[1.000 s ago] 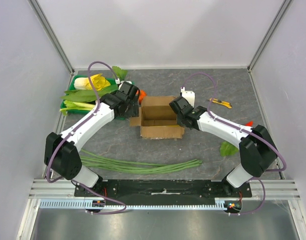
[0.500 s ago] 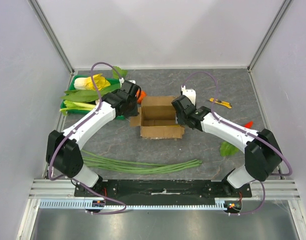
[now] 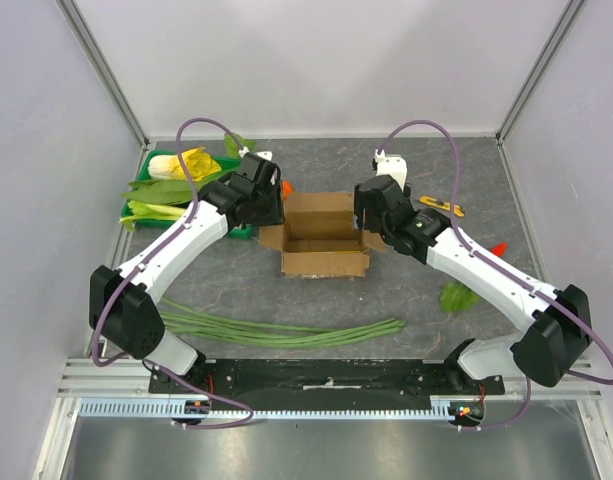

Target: Unpack the express box

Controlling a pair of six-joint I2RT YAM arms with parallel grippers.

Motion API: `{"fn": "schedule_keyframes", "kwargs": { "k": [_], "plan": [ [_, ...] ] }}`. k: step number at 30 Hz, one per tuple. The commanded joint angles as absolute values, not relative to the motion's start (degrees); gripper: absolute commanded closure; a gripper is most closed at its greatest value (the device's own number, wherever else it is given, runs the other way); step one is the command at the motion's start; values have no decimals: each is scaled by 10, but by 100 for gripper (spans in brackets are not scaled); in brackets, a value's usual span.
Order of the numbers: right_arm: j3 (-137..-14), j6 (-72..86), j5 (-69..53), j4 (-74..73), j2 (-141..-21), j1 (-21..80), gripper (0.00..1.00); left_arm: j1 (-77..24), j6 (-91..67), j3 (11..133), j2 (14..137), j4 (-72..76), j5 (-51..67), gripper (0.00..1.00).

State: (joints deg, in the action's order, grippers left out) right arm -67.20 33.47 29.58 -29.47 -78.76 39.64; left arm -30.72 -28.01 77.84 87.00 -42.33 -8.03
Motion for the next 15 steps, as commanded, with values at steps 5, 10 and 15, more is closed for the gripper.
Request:
{"fn": "schedule_keyframes", "kwargs": {
  "k": [5,10,15],
  "plan": [
    [-702,301,287,-281,-783,396,24,-308,-294,788,911,-422,-22,48],
    [-697,302,274,-279,-795,396,24,-308,-297,788,938,-428,-29,47],
    [-700,295,265,-274,-796,396,24,-308,-300,785,957,-425,-38,54]
  ]
}}
